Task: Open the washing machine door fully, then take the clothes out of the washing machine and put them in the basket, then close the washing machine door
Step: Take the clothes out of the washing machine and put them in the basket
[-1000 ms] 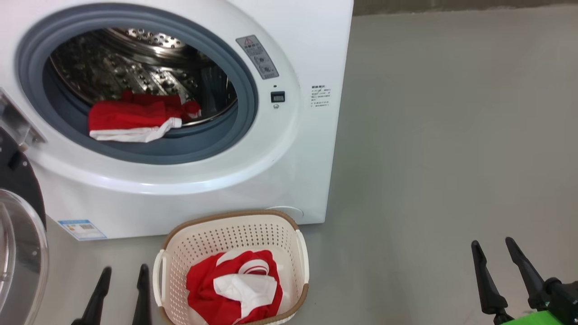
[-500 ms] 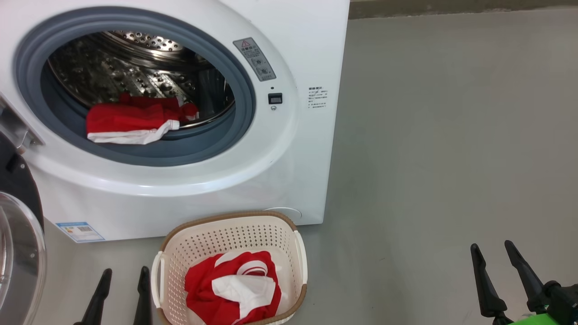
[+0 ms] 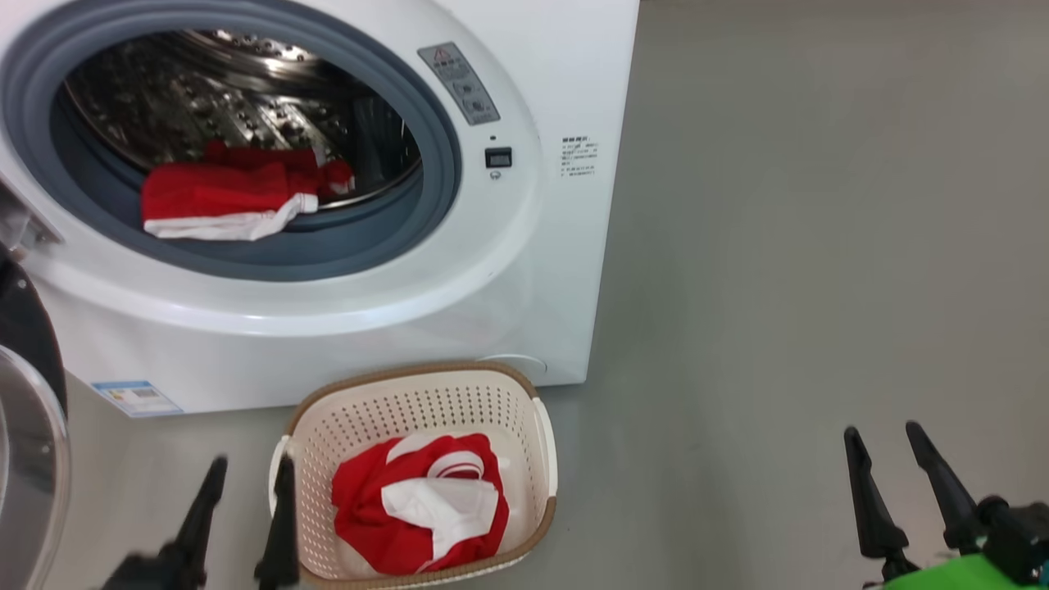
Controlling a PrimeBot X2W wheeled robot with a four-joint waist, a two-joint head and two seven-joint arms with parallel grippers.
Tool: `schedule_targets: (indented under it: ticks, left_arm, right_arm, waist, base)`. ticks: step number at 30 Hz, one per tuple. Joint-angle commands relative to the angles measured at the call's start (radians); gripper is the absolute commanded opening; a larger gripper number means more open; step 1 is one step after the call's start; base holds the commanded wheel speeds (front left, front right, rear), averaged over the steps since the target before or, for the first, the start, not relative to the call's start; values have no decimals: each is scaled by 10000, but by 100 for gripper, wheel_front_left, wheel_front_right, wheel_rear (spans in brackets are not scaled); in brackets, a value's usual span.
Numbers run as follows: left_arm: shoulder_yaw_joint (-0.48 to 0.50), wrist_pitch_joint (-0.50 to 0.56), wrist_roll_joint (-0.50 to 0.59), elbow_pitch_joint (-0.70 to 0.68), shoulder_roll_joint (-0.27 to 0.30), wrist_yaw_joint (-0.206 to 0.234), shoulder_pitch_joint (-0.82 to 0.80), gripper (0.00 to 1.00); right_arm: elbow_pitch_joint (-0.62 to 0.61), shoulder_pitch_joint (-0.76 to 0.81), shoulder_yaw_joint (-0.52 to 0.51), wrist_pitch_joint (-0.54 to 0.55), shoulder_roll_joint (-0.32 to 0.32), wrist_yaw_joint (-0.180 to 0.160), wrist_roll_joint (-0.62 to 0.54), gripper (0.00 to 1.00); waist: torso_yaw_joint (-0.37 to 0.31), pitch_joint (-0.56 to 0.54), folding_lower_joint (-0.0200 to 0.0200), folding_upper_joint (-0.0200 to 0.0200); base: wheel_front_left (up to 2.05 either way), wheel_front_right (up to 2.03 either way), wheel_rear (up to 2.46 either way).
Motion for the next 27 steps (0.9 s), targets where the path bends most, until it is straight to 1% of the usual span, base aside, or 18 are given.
schedule_targets:
  ticks: [1, 5, 8, 15, 16, 21, 22, 27]
  left_arm:
    - [226, -53, 165, 2, 104, 33, -826, 100]
    - [78, -53, 441, 1018, 207, 16, -2183, 100]
    - [-39, -53, 606, 1896, 421, 14, -3529, 100]
    - [-253, 49, 780, 4371, 1029, -15, -6487, 100]
    - [-336, 119, 889, 5029, 1232, -10, -7274, 100]
    - [-619, 264, 1179, 6504, 1581, 44, -8977, 100]
    - [-619, 264, 1179, 6504, 1581, 44, -8977, 100]
    - [-826, 318, 1407, 7813, 1978, 107, -10396, 100]
  right_arm:
    - [-284, -561, 284, -65, -151, 63, 48, 100]
    - [-368, -928, 312, -65, -84, 63, 80, 100]
    - [-416, -1301, 377, -65, -39, 63, 104, 100]
    - [-410, -2174, 469, -65, 97, 63, 170, 100]
    - [-438, -2359, 501, -65, 147, 63, 173, 100]
    - [-447, -2700, 511, -65, 212, 63, 224, 100]
    - [-447, -2700, 511, -65, 212, 63, 224, 100]
    - [-436, -2956, 601, -65, 254, 63, 259, 100]
  waist:
    - [-2, 326, 0, 0]
    - [-56, 1024, 0, 0]
    - [-136, 1645, 0, 0]
    - [-427, 2793, 0, 0]
    - [-508, 3027, 0, 0]
    - [-690, 3510, 0, 0]
    - [-690, 3510, 0, 0]
    - [-949, 3868, 0, 0]
  base:
    - [0, 0, 0]
    - [0, 0, 0]
    - [0, 0, 0]
    - [0, 0, 0]
    - [0, 0, 0]
    - [0, 0, 0]
    - [0, 0, 0]
    - [0, 0, 0]
